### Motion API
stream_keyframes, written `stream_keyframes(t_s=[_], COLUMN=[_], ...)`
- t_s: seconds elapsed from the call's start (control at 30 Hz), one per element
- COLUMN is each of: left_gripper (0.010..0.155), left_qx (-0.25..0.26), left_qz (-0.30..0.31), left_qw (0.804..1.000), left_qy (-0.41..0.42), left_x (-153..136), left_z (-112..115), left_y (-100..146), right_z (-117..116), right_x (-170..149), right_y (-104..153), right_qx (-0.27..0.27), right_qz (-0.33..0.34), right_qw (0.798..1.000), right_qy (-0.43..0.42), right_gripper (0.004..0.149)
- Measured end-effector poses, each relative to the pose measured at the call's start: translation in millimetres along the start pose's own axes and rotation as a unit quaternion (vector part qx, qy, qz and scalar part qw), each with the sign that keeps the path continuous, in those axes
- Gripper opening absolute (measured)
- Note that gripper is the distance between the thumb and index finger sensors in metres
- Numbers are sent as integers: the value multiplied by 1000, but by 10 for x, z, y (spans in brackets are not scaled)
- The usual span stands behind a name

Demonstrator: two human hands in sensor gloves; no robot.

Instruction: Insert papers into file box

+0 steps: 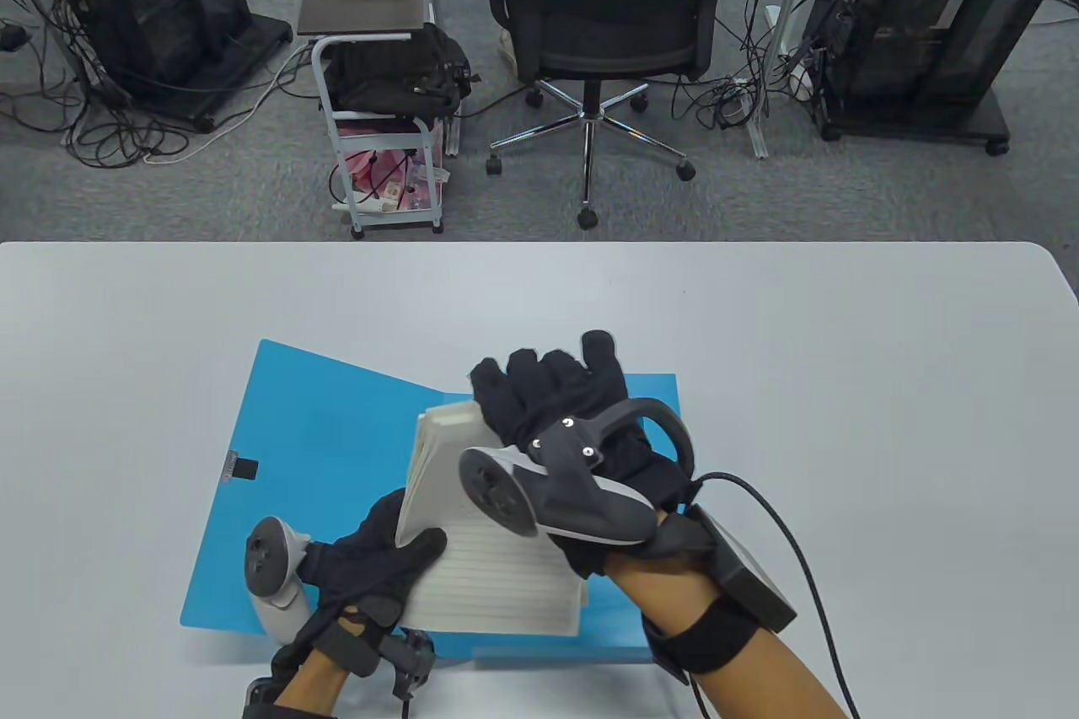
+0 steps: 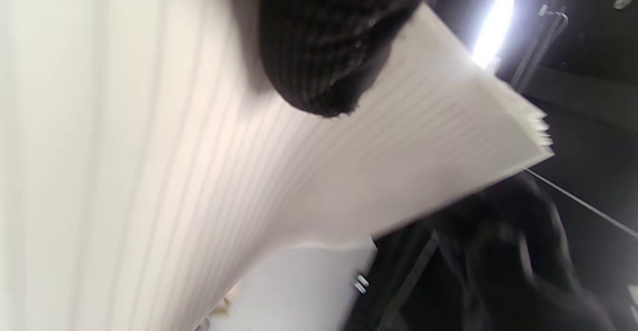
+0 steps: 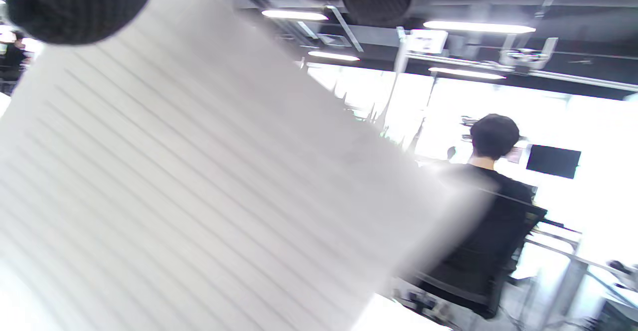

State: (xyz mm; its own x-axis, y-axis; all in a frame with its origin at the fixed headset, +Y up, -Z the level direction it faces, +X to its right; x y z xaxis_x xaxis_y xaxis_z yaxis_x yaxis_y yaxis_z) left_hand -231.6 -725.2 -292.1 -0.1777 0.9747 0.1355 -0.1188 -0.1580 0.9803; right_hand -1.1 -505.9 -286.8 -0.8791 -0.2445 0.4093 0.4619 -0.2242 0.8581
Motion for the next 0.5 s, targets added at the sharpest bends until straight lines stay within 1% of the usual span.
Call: stream_keyframes(t_s=[0.03,0.07,0.1,0.13,0.17,0.23,0.27,0.3,0.33,0.37,0.4,0.5], left_gripper=[58,59,60,60,61,61,61,61,61,61,61,62], left_qx=[18,36,56,80,100,123,134,142,144,146,146,145], left_qz=[-7,-26,-64,-106,-130,-167,-177,-195,-207,-225,-237,-276], left_qw=[1000,999,996,991,986,978,975,969,967,962,960,948], left_qy=[-10,-14,-7,11,12,-20,-33,-46,-48,-45,-41,-60], left_x=[6,-10,-49,-102,-132,-165,-172,-199,-228,-285,-325,-457], left_z=[-66,-159,-252,-350,-441,-595,-638,-702,-736,-781,-804,-814], left_y=[-7,-21,-13,8,12,43,49,57,61,65,67,84], right_z=[-74,-224,-449,-738,-953,-1510,-1630,-1881,-2002,-2152,-2223,-2428], right_x=[-86,-205,-331,-464,-548,-732,-767,-838,-875,-923,-931,-869], right_y=[71,184,323,479,586,843,900,1015,1075,1160,1209,1321], right_qx=[1,20,59,103,131,198,212,235,242,238,232,253], right_qz=[-6,-11,-15,-29,-37,-52,-55,-62,-67,-89,-99,-67], right_qw=[1000,1000,998,994,990,976,972,963,958,953,951,942], right_qy=[-3,-9,-19,-33,-44,-73,-85,-116,-137,-166,-181,-211], right_gripper=[86,83,81,81,79,76,76,76,75,74,75,76])
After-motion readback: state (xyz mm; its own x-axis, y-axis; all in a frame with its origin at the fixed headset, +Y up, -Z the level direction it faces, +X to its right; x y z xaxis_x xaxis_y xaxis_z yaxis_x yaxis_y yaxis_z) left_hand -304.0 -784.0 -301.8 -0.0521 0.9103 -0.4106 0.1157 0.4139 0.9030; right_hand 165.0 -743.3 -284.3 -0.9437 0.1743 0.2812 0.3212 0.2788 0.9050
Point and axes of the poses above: the tracker on the back of each hand, its own x axis roughly to the thumb side, its own y axis roughly from the fingertips to the wrist, z = x × y, the point moved 4 cm from there along -y, roughly from the wrist to the fingertips, and after that the axes turned 3 degrees about y, right-handed, at the moved point
